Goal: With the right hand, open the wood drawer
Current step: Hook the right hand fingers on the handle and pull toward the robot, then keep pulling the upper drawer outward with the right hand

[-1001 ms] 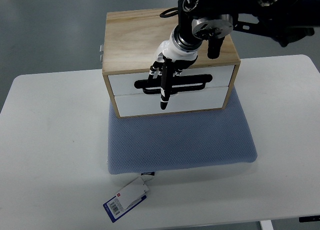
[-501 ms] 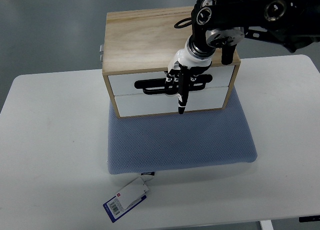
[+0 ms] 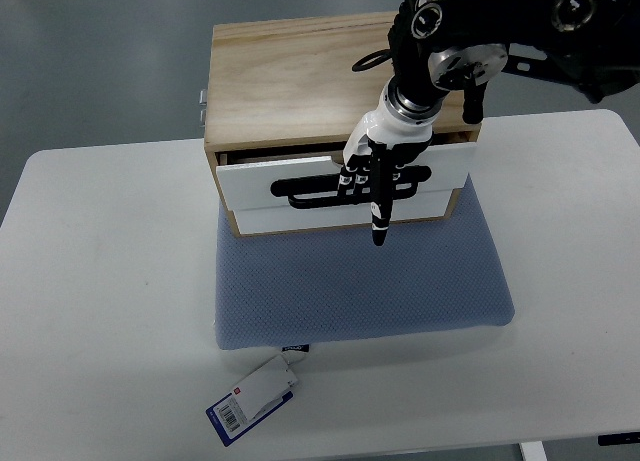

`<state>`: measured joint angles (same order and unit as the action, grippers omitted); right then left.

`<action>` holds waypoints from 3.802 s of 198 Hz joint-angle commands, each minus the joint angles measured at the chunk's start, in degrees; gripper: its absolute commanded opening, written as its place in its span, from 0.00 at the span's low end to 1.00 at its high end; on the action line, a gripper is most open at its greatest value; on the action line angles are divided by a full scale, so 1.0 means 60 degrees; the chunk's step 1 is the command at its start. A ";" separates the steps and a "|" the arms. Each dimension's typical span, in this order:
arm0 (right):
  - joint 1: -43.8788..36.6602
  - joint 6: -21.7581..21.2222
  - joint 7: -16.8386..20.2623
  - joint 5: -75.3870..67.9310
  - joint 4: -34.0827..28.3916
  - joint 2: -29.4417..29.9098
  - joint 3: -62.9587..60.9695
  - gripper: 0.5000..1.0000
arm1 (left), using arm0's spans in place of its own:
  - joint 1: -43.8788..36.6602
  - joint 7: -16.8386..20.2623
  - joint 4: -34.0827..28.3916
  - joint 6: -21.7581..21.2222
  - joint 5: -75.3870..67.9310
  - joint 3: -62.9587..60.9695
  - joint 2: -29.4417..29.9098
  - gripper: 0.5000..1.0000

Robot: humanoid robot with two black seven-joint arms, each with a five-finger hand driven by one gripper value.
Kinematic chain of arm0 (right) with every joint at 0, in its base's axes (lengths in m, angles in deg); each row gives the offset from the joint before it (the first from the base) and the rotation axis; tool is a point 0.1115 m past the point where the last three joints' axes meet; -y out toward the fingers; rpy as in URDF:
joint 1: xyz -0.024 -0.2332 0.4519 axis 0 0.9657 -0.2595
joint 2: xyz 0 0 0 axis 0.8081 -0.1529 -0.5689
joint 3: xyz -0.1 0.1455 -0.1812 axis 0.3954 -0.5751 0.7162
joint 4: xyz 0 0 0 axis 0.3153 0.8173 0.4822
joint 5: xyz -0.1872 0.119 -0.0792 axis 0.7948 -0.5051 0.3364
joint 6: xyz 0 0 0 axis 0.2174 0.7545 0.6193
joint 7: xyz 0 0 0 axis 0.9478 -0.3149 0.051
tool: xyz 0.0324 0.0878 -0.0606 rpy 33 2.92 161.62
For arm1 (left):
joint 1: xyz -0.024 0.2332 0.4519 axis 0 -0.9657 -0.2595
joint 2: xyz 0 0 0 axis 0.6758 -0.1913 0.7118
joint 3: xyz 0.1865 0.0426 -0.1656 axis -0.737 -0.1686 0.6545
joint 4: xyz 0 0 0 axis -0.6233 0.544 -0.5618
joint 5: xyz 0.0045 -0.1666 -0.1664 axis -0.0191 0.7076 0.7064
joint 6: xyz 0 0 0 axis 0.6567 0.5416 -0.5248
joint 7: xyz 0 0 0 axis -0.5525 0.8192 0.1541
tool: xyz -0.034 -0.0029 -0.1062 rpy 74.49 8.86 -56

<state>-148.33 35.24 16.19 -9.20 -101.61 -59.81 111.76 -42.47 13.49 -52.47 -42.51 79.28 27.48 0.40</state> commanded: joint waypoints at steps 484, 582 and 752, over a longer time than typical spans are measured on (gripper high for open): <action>-0.0864 -0.0315 -0.0010 -0.0290 -0.1448 -0.0919 -0.0016 0.89 | 0.0000 0.0000 -0.0029 -0.0014 0.0013 0.0003 0.0000 1.00; -0.0453 -0.0315 -0.0025 -0.0026 -0.1390 -0.0919 0.0013 0.89 | 0.0000 0.0000 -0.0029 -0.0014 0.0013 0.0003 0.0000 1.00; -0.0673 -0.0315 -0.0010 -0.0700 -0.2093 -0.1358 -0.0016 0.89 | 0.0000 0.0000 -0.0043 -0.0014 0.0013 0.0047 0.0000 1.00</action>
<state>-152.22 33.35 16.12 -12.95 -113.24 -67.36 111.64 -42.50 13.49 -52.73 -42.60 79.36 27.67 0.40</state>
